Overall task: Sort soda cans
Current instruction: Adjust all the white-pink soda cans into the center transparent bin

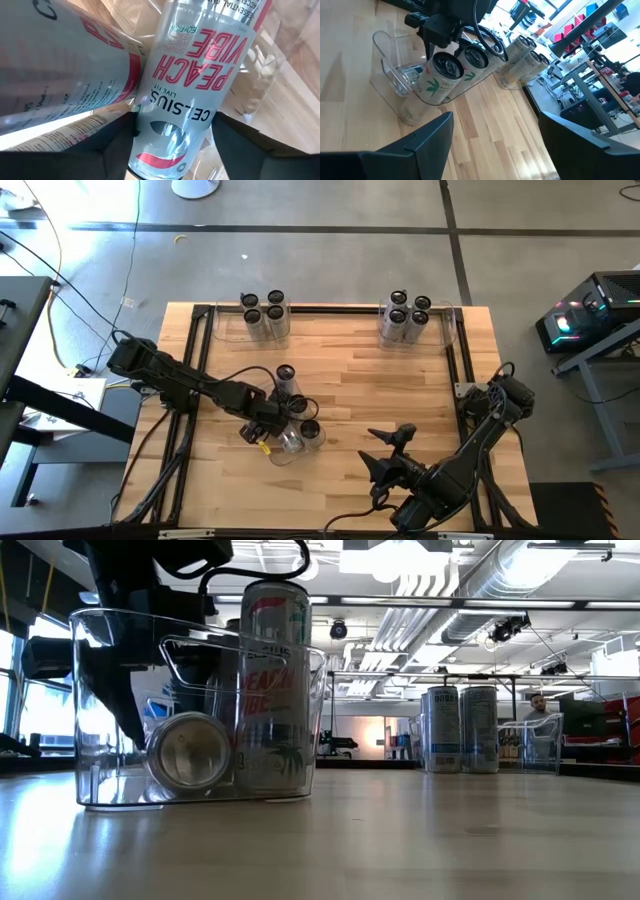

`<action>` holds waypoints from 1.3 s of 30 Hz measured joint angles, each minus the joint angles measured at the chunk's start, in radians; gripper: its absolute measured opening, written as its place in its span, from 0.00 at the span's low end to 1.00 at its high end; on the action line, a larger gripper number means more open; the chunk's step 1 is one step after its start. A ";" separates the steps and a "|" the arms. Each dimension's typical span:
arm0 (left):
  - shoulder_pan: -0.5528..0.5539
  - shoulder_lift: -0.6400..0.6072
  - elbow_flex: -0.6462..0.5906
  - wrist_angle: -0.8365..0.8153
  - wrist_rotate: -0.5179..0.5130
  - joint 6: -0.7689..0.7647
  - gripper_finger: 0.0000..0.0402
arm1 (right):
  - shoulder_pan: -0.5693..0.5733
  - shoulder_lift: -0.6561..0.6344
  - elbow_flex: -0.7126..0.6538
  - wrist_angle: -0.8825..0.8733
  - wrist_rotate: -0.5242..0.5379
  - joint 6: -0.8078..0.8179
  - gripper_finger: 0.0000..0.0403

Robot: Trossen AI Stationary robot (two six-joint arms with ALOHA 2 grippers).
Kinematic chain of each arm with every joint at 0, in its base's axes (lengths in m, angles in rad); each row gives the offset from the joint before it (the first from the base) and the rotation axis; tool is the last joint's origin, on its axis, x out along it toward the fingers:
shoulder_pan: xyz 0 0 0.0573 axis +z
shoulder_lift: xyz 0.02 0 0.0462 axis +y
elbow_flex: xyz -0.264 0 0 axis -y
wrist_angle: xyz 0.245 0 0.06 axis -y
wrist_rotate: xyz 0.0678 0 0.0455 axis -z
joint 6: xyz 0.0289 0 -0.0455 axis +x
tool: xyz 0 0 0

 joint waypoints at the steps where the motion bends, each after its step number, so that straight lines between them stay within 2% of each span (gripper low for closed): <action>1: 0.000 0.000 0.000 0.000 -0.001 0.000 0.57 | 0.000 0.000 0.000 0.000 0.000 0.000 0.72; 4: 0.000 0.000 -0.001 0.001 -0.005 -0.001 0.51 | 0.000 0.000 0.000 0.002 0.000 0.000 0.72; 7: 0.001 0.000 -0.001 0.008 -0.008 0.010 0.50 | 0.001 0.000 0.000 0.003 0.000 0.000 0.72; 16: 0.014 0.000 -0.005 0.040 0.079 0.022 0.69 | 0.001 0.000 0.000 0.006 0.000 -0.010 0.72; 20: 0.012 -0.003 -0.032 0.096 0.112 0.055 0.72 | 0.001 0.000 0.000 0.032 0.000 -0.039 0.72; 31: 0.010 0.005 -0.034 0.106 0.096 0.043 0.58 | 0.001 0.000 0.000 0.087 0.000 -0.113 0.72; 39: 0.007 0.003 -0.030 0.085 0.067 -0.050 0.51 | 0.003 0.000 0.000 0.091 0.000 -0.124 0.72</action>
